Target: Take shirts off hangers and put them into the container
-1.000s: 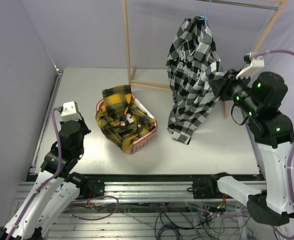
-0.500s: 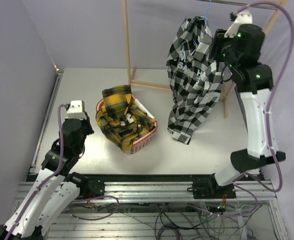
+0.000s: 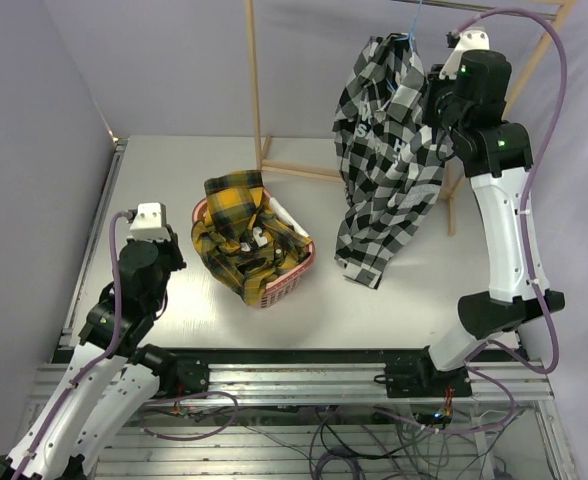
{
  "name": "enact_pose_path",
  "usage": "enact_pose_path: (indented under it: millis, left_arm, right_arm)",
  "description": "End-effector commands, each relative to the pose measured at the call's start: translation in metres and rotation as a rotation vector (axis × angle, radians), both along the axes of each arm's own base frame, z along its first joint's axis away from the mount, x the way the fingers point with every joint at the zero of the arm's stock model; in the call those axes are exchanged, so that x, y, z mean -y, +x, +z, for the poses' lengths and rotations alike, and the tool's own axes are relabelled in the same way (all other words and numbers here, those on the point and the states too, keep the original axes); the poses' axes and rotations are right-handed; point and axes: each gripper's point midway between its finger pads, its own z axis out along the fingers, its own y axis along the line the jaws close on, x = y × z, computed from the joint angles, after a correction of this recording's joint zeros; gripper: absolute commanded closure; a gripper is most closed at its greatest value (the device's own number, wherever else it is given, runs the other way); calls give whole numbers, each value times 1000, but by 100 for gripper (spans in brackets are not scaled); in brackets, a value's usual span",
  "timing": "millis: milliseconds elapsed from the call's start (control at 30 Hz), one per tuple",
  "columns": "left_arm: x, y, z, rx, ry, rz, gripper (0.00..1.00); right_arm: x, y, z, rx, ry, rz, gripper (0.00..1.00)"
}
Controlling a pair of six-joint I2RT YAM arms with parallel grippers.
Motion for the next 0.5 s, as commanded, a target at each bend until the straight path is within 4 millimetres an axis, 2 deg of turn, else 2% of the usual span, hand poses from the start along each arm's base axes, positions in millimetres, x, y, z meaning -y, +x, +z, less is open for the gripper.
enact_pose_path:
  millis: [0,67,367,467]
  left_arm:
    - [2,1,14,40,-12,-13,69]
    - [1,1,15,42,-13,-12,69]
    - [1,1,14,38,-12,-7,69]
    - [0,0,14,41,-10,-7,70]
  right_arm:
    - [11,-7,11,45,-12,-22,91]
    - [13,-9,13,55,-17,-31,100]
    - [12,-4,15,72,-12,-19,100]
    - [7,-3,25,108,-6,15,100]
